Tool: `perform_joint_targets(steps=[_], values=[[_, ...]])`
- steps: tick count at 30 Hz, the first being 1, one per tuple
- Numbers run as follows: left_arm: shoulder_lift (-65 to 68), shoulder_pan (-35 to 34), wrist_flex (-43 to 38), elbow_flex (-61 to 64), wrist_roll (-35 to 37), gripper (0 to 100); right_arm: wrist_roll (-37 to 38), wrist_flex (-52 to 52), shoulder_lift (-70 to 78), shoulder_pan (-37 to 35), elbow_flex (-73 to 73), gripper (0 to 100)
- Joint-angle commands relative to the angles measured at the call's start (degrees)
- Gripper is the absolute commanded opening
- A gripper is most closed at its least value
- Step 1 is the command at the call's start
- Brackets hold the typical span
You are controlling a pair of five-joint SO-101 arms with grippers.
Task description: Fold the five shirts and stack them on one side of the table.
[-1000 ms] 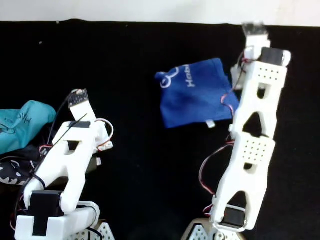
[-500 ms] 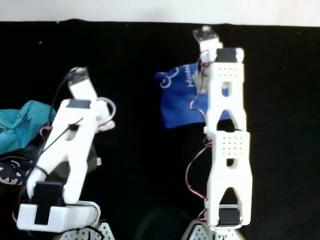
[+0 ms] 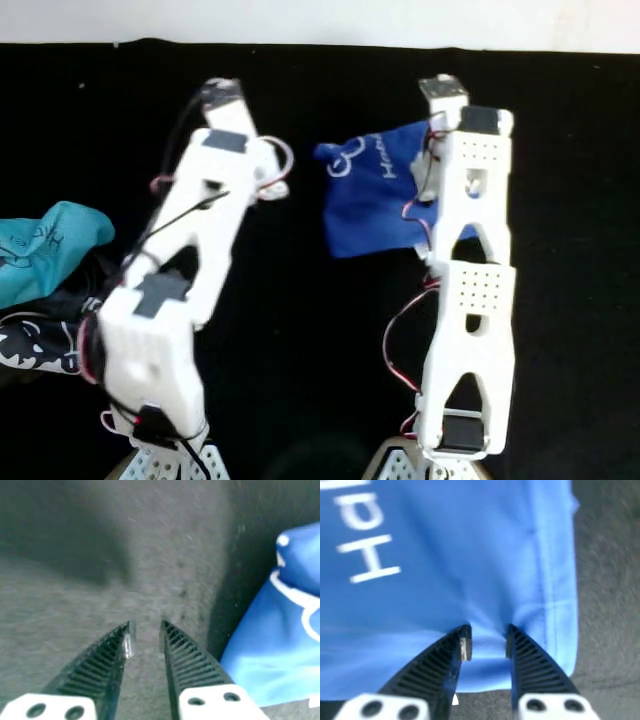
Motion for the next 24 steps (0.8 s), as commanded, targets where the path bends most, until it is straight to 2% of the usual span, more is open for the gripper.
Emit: perform_joint_targets(steps=[1,3,6,12,16,22,24], values=[[4.6,1.1,11.7,-13.5,0.4,6,-2.9,0.8,-6.6,3.0,6.1,3.9],[6.7,1.2,14.9,-17.5,0.4,4,-2.2,0.7,-9.7,3.4,10.2,0.4],[9.6,1.5,14.9,-21.8,0.4,4,-1.5,0.6,-13.0,3.7,13.8,2.3],[15.6,1.5,9.7,-32.5,0.4,4,-1.5,0.6,-16.4,2.7,14.0,2.7],[20.0,2.7,9.0,-39.9,0.5,4,-1.8,0.7,-21.6,-0.3,15.8,2.7],[29.8,5.2,7.1,-53.4,0.6,4,-1.8,0.1,-32.2,-7.3,34.0,2.6],[33.3,6.0,6.0,-57.6,0.6,4,-1.8,-3.2,-35.3,-8.4,40.7,2.6]])
